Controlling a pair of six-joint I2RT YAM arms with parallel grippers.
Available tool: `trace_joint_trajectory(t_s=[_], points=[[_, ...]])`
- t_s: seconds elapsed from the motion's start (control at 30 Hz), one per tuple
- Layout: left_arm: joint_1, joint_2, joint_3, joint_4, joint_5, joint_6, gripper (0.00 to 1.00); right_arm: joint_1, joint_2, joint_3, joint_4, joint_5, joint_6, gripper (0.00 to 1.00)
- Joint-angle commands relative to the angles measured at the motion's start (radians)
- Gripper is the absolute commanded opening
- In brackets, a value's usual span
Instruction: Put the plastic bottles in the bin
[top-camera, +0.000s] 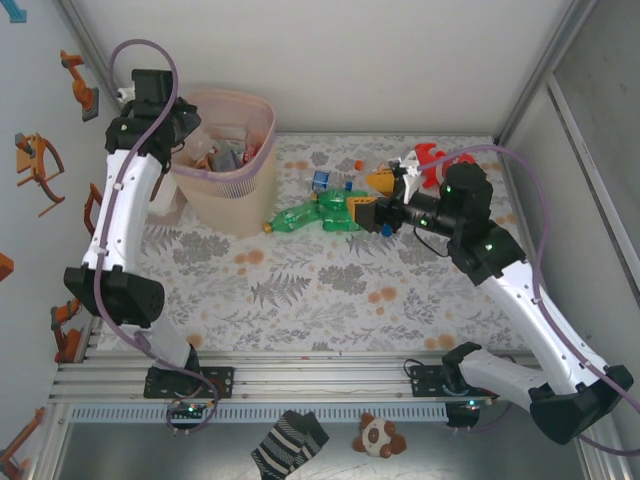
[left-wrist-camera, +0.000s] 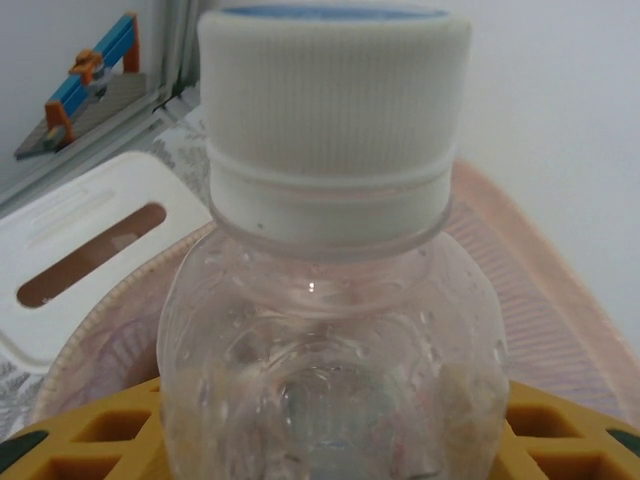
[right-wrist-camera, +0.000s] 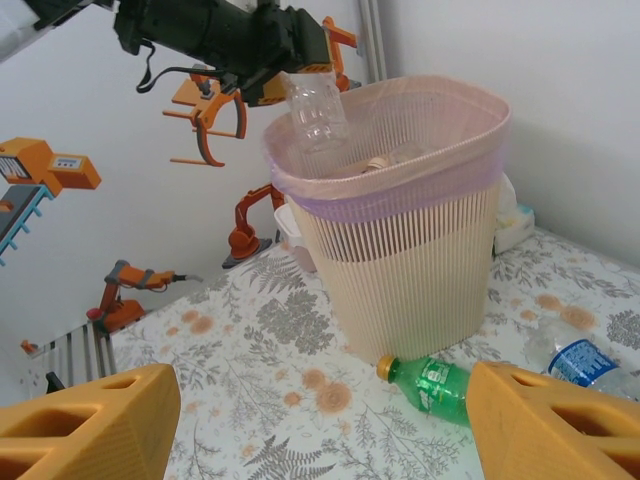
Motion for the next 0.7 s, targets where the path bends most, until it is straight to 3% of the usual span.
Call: trace_joint_trajectory(t_s=[0.0, 0.2, 0.4, 0.67], points=[[-0.011, 0.066, 0.114, -0.167, -0.049, -0.072, 0.32, 0.006, -0.005, 0.005, 0.014, 0.009, 0.012, 0.74], [-0.034, 0.200, 0.290, -0.331, -0.077, -0.153, 0.38, 0.006, -0.007, -0.009, 0.031, 0.015, 0.024, 0.74], [-0.044, 0.239, 0.309, -0.376, -0.076, -0.204, 0.43, 0.006, -0.004, -0.019, 0.039, 0.014, 0.028, 0.74], [-0.047, 0.199, 0.321, -0.388, -0.113, -0.220, 0.65, 0.006, -0.002, -0.014, 0.040, 0.012, 0.024, 0.73]])
